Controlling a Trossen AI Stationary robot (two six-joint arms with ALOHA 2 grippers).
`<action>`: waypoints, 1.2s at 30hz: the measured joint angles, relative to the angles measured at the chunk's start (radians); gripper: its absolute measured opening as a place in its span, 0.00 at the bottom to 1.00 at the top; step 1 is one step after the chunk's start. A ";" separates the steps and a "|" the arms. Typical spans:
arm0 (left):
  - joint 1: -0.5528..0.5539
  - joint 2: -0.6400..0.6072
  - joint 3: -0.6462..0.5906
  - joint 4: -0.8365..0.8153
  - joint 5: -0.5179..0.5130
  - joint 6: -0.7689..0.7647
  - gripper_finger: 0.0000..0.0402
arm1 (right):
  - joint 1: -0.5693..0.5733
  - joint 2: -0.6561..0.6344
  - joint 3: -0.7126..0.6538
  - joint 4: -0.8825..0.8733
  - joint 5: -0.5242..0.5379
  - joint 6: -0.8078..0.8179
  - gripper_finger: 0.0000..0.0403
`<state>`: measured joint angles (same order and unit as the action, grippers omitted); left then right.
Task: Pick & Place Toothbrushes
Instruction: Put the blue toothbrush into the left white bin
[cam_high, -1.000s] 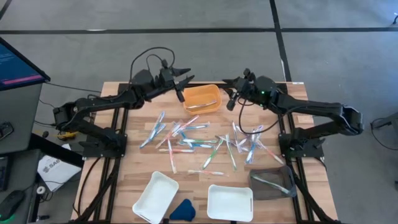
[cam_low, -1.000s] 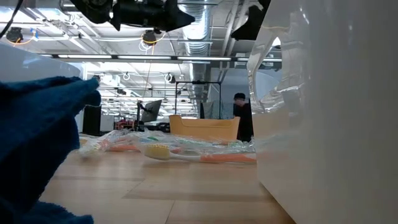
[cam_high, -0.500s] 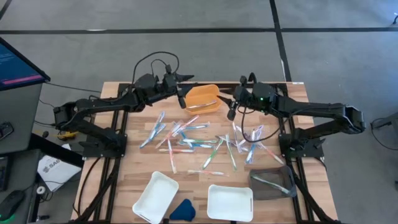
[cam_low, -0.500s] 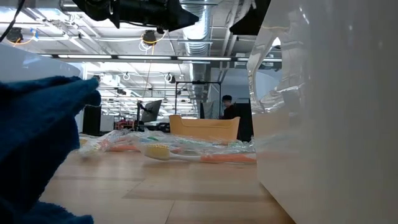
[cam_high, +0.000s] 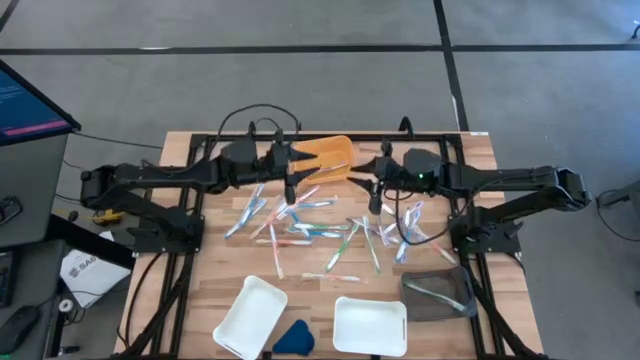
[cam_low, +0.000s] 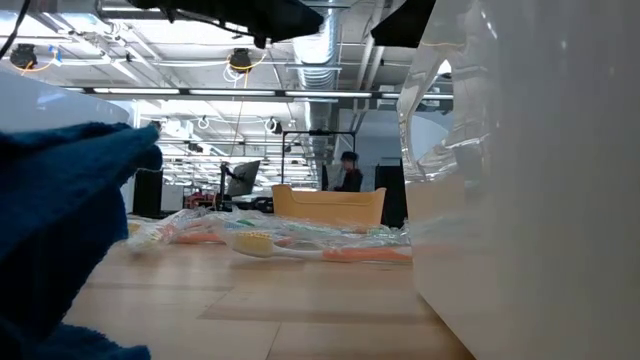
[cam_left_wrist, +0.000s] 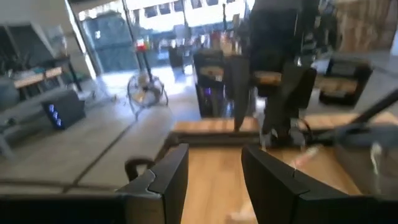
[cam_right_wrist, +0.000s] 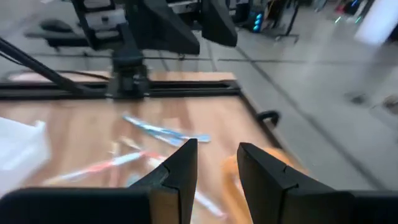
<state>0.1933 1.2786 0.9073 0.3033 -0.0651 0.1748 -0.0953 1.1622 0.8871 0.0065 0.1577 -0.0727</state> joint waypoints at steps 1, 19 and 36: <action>-0.020 -0.010 0.000 -0.030 -0.032 -0.002 0.36 | 0.014 0.000 0.000 -0.010 -0.001 0.034 0.27; -0.300 0.033 0.000 -0.362 -0.235 -0.365 0.36 | 0.393 0.005 0.000 -0.234 -0.001 0.440 0.27; -0.183 0.020 0.000 -0.503 -0.368 -0.527 0.36 | 0.413 -0.016 0.000 -0.212 0.000 0.414 0.27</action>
<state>0.0101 1.2984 0.9077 -0.1993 -0.4332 -0.3519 0.3173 1.1461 0.8871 -0.2053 0.1581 0.3412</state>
